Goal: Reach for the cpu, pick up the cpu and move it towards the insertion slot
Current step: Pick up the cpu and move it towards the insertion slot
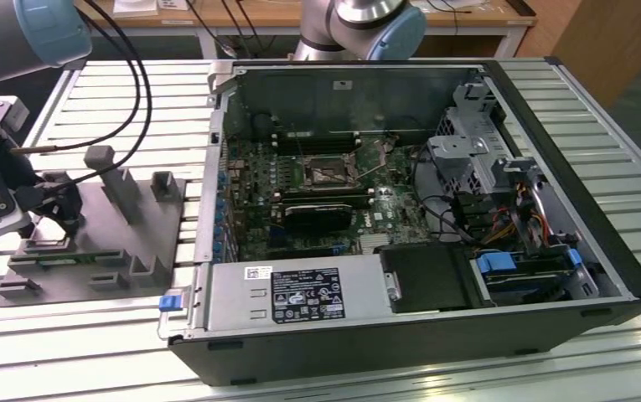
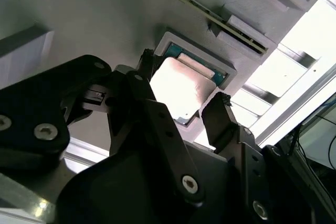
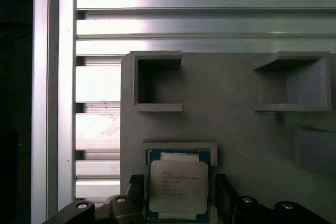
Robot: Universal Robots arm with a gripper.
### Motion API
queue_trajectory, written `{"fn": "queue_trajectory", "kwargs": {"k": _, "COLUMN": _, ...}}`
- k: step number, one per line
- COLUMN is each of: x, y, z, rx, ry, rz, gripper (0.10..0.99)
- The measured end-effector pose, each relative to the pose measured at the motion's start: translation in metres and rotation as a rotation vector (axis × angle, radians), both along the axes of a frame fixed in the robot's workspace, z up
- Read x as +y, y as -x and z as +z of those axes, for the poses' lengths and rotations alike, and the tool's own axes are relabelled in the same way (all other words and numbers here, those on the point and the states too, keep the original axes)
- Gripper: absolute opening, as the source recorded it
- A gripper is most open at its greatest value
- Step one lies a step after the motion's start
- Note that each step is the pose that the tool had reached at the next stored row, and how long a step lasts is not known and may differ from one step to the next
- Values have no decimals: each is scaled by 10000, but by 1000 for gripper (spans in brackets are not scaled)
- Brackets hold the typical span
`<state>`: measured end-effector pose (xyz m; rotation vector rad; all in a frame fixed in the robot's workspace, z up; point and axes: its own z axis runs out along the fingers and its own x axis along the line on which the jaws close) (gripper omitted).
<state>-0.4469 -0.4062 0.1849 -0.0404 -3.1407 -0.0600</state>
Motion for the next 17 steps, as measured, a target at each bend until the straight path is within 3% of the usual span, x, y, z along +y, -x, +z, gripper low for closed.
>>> {"fn": "queue_trajectory", "kwargs": {"k": 6, "x": 1, "y": 0, "z": -2, "rx": 0, "ry": 0, "rz": -1, "gripper": 647}}
{"fn": "queue_trajectory", "kwargs": {"k": 8, "x": 1, "y": 0, "z": -2, "rx": 0, "ry": 0, "rz": -1, "gripper": 631}}
{"fn": "queue_trajectory", "kwargs": {"k": 9, "x": 1, "y": 1, "z": -2, "rx": 2, "ry": 1, "rz": -1, "gripper": 569}}
{"fn": "queue_trajectory", "kwargs": {"k": 11, "x": 1, "y": 0, "z": -2, "rx": 1, "ry": 0, "rz": -1, "gripper": 537}}
{"fn": "queue_trajectory", "kwargs": {"k": 17, "x": 1, "y": 0, "z": 4, "rx": -5, "ry": -4, "rz": -1, "gripper": 537}}
